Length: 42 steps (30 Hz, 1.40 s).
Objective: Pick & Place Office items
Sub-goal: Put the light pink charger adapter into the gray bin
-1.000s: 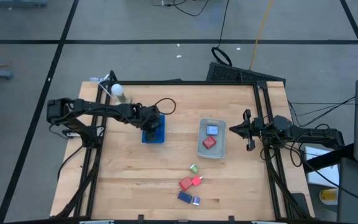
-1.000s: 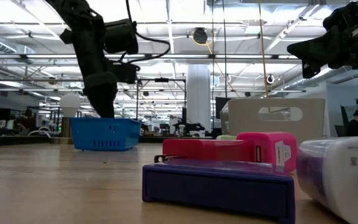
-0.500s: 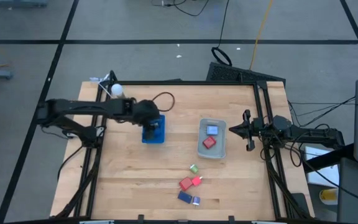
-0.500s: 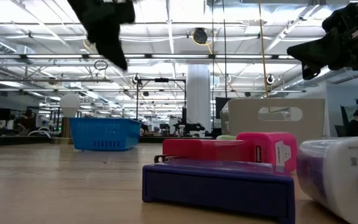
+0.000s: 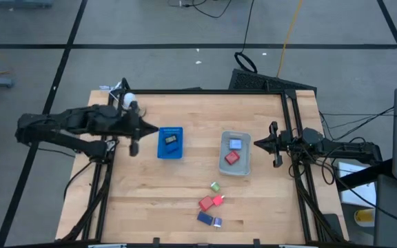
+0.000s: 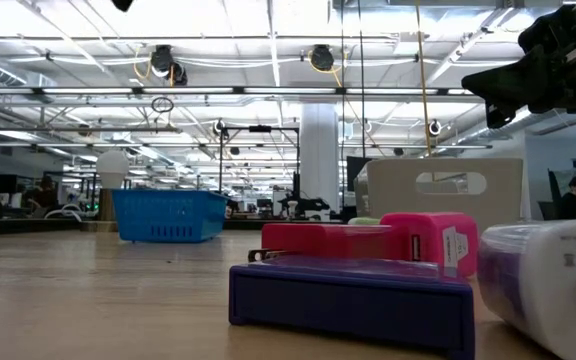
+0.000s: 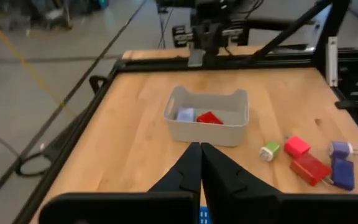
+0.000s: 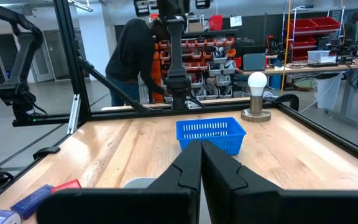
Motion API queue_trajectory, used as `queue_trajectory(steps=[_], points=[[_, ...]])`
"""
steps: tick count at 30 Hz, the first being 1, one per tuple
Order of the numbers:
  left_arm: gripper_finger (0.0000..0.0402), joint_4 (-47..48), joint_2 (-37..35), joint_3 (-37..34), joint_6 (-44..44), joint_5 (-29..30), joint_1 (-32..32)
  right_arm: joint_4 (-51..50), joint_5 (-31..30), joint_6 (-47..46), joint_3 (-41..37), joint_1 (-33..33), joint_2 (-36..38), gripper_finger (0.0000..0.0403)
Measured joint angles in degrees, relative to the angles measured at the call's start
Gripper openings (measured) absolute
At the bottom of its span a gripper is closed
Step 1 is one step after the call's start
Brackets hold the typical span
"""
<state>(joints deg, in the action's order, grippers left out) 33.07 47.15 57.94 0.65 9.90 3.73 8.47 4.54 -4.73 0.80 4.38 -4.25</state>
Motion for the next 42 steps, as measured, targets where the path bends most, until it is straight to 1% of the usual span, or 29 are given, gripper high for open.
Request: queue_trajectory(steps=[5, 7, 12, 23, 27, 31, 42], points=[[0.0008, -8.5, -7.6, -8.4, 3.2, 0.2, 1.6, -0.1, 0.0, 0.0, 0.0, 0.0, -0.1, 0.0004], [0.0003, -12.4, -10.3, -12.0, 4.1, -1.1, 1.7, -0.1, 0.0, 0.0, 0.0, 0.0, -0.2, 0.0004], [0.0004, -21.0, -15.5, -20.8, 6.8, -3.9, 1.6, -0.1, 0.0, 0.0, 0.0, 0.0, -0.2, 0.0004], [0.0004, -33.2, -26.0, -37.2, 8.2, -3.9, 1.6, -0.1, 0.0, -0.1, 0.0, 0.0, -0.2, 0.0004], [0.0003, -36.6, -27.8, -42.8, 8.2, -3.9, 1.5, -0.1, 0.0, 0.0, 0.0, 0.0, -0.2, 0.0004], [0.0006, -39.8, -28.9, -46.7, 7.7, -3.9, 0.5, -0.1, 0.0, -0.2, 0.0, 0.0, -0.2, 0.0004], [0.0002, -44.2, -29.6, -53.3, 4.3, -3.9, -3.4, -0.1, 0.0, 0.0, 0.0, 0.0, -0.2, 0.0004]])
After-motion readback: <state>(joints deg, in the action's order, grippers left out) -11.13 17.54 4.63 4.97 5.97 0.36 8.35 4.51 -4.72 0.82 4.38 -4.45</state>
